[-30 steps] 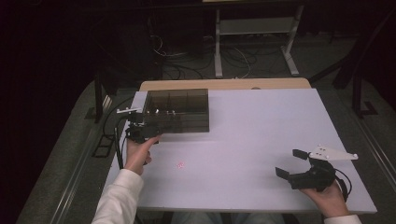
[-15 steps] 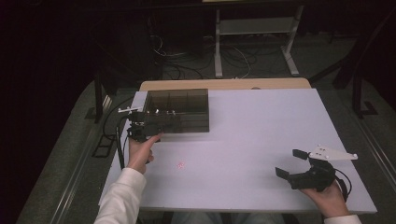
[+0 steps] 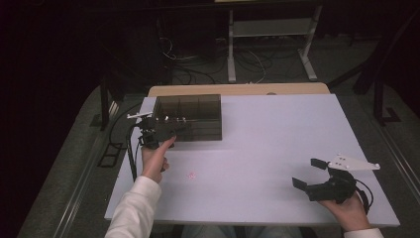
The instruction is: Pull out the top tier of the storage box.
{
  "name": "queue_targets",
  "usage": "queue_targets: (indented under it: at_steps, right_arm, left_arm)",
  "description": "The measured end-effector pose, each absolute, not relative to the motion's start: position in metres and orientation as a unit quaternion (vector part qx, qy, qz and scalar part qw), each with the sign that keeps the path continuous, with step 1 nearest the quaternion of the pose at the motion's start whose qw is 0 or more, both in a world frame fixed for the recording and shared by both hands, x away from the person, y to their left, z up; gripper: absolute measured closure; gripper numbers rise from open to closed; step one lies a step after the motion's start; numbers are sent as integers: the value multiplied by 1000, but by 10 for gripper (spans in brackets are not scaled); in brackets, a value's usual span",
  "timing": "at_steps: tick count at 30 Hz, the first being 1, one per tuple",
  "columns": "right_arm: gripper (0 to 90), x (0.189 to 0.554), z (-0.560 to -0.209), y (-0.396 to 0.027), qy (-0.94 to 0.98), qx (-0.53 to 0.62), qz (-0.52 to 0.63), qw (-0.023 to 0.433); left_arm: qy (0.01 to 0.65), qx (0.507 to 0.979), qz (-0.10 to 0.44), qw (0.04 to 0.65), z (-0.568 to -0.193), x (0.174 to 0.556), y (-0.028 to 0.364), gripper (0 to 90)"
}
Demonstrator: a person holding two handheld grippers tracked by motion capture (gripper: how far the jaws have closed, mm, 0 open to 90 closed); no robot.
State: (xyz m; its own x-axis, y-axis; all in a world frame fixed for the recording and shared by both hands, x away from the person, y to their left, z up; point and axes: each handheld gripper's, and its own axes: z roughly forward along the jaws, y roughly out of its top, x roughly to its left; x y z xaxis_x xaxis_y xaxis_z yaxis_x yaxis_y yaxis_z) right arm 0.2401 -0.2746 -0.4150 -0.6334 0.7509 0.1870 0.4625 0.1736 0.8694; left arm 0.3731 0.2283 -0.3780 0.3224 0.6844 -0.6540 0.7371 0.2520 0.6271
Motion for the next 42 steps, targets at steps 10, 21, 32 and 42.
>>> queue_targets:
  at_steps: [10, 21, 32, 42]
  right_arm:
    - [0, 240, -415, -274, 753, 403, 499, 144]
    - [0, 240, -414, -274, 753, 401, 500, 148]
    - [0, 240, -414, -274, 753, 402, 499, 149]
    - [0, 240, -414, -274, 754, 402, 498, 149]
  left_arm:
    - [594, 594, -37, 542, -381, 374, 228, 62]
    - [621, 560, -58, 545, -386, 375, 229, 162]
    - [648, 508, -98, 559, -392, 376, 231, 223]
    - [679, 458, -120, 561, -401, 375, 237, 275]
